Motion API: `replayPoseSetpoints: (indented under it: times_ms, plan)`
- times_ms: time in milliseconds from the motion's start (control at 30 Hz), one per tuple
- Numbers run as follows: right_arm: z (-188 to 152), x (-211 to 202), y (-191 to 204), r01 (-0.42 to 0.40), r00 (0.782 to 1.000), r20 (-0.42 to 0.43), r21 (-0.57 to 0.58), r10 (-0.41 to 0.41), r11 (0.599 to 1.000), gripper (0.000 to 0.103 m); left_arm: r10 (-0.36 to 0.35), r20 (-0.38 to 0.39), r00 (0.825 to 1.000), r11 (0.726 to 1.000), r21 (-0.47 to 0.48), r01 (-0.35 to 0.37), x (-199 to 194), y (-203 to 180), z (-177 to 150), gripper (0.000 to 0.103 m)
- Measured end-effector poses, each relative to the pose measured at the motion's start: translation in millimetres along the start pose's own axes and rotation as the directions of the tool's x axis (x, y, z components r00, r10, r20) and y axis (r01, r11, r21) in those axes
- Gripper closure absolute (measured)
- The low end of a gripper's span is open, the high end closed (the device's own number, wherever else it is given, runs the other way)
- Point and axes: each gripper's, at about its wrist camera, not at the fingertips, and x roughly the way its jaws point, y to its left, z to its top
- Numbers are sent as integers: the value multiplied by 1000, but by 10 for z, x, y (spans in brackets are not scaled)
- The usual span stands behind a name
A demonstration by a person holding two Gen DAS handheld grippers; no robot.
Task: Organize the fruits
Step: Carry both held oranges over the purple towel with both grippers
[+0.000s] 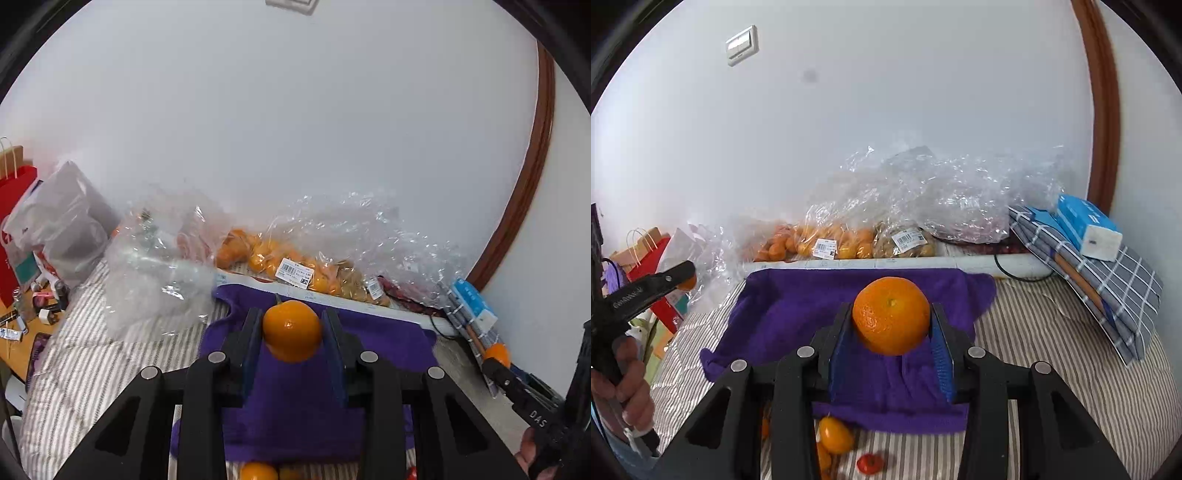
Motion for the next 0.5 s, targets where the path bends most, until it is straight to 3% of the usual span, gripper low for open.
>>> replayPoseSetpoints:
  times_ms: [233, 500]
  plan:
    - [-93, 408, -88, 23, 999, -38, -3, -24, 1000, 63, 48, -41, 998, 999, 7, -47, 393, 67, -177, 72]
    - [-250, 820, -192, -11, 995, -104, 7, 12, 1000, 63, 95, -85, 992, 995, 50, -91, 626, 125, -310, 72]
